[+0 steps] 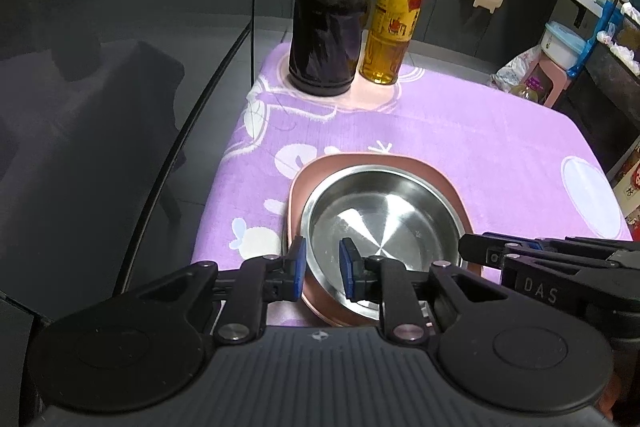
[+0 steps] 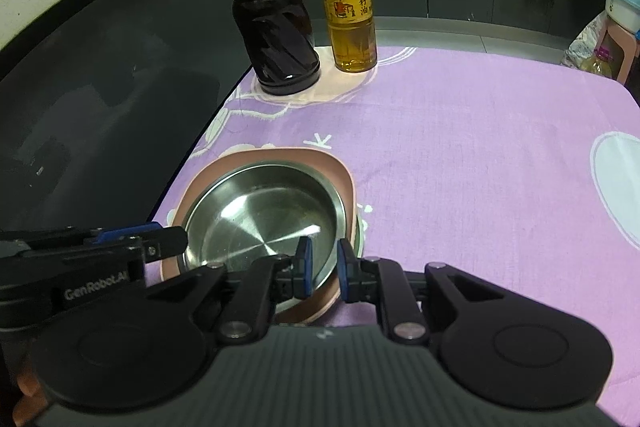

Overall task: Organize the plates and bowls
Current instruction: 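Lower the steel bowl into the pink dish and open both grippers, then close both grippers on the rim of the stacked dishes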

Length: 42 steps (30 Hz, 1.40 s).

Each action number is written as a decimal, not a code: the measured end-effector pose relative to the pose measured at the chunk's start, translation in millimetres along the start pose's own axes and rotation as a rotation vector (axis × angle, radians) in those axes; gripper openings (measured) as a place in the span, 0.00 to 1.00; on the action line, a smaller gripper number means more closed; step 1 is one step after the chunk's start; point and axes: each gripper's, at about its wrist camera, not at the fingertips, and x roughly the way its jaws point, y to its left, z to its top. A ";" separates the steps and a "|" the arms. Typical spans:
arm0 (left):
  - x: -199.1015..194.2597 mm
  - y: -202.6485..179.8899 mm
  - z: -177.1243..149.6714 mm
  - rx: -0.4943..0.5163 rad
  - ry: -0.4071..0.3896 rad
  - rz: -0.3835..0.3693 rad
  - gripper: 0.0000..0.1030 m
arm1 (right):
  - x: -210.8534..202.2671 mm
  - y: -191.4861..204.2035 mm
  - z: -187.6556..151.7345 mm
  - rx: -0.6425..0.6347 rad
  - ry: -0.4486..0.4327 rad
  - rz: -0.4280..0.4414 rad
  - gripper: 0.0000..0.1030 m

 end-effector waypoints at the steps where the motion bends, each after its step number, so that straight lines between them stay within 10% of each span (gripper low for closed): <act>1: -2.3 0.6 -0.2 -0.005 -0.009 -0.001 0.17 | -1.4 -0.9 0.0 0.006 -0.002 0.002 0.11; 13: -6.4 14.6 -0.8 -0.088 -0.029 0.030 0.26 | -4.5 -18.7 4.7 0.110 0.024 0.003 0.33; 25: 0.1 20.6 -1.5 -0.117 -0.014 0.016 0.27 | 1.3 -21.4 6.7 0.126 0.064 0.017 0.36; 30: 6.4 26.3 -0.7 -0.146 0.017 -0.010 0.51 | 3.2 -21.6 7.9 0.128 0.066 0.017 0.36; 42: 22.3 22.3 0.0 -0.131 0.044 -0.006 0.58 | 12.4 -18.7 10.0 0.121 0.100 0.012 0.36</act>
